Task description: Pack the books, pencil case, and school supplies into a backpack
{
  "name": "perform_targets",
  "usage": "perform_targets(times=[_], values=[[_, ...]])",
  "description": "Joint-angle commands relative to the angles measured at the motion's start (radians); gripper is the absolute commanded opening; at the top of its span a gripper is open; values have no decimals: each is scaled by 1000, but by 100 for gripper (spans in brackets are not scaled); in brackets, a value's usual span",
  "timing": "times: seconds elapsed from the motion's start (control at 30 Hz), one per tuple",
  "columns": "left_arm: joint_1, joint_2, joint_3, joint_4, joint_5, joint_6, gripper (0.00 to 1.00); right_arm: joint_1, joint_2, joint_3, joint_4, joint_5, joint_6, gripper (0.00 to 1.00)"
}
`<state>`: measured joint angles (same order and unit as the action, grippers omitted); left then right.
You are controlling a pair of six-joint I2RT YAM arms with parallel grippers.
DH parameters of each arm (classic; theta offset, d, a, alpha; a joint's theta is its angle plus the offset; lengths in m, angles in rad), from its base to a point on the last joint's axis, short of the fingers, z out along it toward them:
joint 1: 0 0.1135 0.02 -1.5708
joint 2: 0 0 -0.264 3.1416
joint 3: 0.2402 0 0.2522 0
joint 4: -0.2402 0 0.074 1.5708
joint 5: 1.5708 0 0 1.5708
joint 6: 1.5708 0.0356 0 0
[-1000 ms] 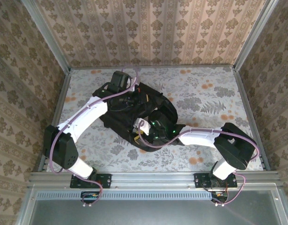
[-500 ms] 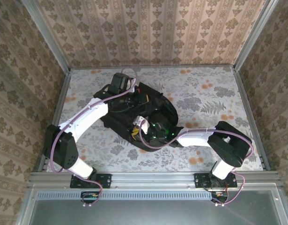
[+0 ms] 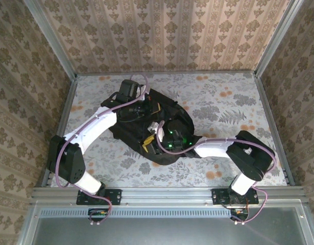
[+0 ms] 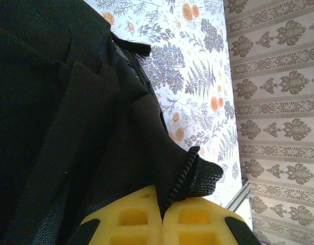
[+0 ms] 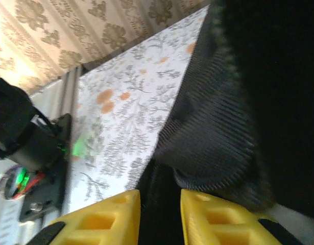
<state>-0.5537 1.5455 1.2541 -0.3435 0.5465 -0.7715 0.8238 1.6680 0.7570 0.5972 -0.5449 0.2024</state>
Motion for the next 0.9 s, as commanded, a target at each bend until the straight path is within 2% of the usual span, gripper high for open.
perform_targets(times=[0.0, 0.13, 0.23, 0.47, 0.67, 0.73, 0.87], values=[[4, -5, -13, 19, 16, -11, 0, -9, 49, 73, 6, -130, 129, 33], [9, -4, -16, 22, 17, -13, 0, -13, 90, 131, -54, -172, 177, 34], [11, -1, -14, 23, 19, -12, 0, -16, 105, 151, -71, -175, 203, 28], [15, 4, -17, 23, 19, -5, 0, -46, 140, 152, 48, -227, 385, 13], [15, 5, -8, -8, 1, 31, 0, -55, 135, 145, 53, -238, 436, 7], [15, 1, 2, -37, -10, 51, 7, -57, 125, 132, 50, -226, 436, 6], [23, -78, 6, -131, -114, 96, 41, -58, 98, 106, 31, -171, 407, 0]])
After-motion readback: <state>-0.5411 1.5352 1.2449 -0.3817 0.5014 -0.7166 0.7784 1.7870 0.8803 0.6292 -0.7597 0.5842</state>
